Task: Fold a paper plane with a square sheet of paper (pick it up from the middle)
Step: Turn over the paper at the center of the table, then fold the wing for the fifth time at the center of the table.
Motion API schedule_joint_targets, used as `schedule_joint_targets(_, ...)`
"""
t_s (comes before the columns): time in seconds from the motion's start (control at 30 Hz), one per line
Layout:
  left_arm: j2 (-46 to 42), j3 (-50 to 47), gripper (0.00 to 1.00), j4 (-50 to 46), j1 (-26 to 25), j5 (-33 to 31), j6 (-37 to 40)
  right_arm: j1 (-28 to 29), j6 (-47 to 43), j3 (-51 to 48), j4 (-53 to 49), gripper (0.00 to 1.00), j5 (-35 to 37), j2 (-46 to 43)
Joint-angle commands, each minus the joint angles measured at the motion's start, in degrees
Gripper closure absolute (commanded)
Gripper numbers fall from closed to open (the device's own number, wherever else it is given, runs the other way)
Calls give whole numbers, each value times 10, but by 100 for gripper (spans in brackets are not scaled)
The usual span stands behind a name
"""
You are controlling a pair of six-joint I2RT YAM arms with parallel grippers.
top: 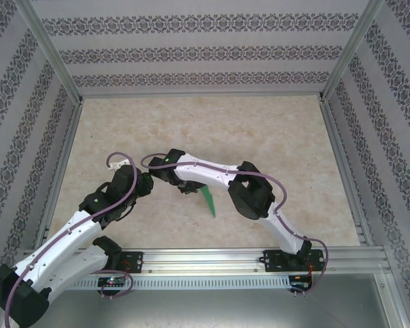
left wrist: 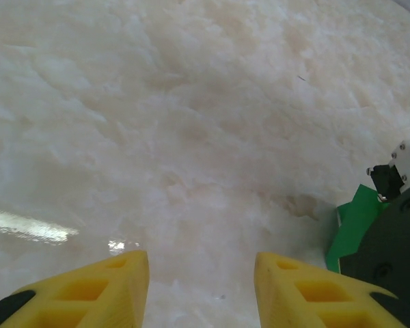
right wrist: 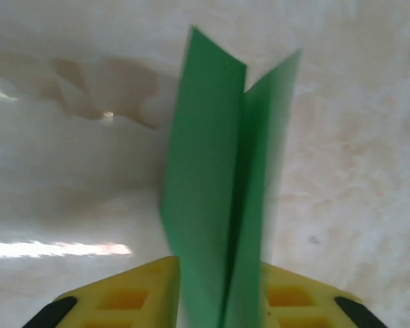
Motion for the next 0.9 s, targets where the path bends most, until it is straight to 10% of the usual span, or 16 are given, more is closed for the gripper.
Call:
schedule_joint_targets(0.0, -5, -4, 54, -23, 7, -2, 25, 8, -9, 24, 62, 62, -88, -7)
schedule_joint_targets(0.3, -29, -30, 50, -11, 10, 59, 26, -24, -25, -251, 418, 23, -232, -236)
schedule_joint_targets(0.63, 5, -136, 47, 210, 7, 266, -34, -125, 10, -613, 760, 80, -445, -401)
schedule_joint_targets(0.87, 92, -110, 46, 220, 0, 313, -14, -129, 0, -661, 788, 85, -455, -393)
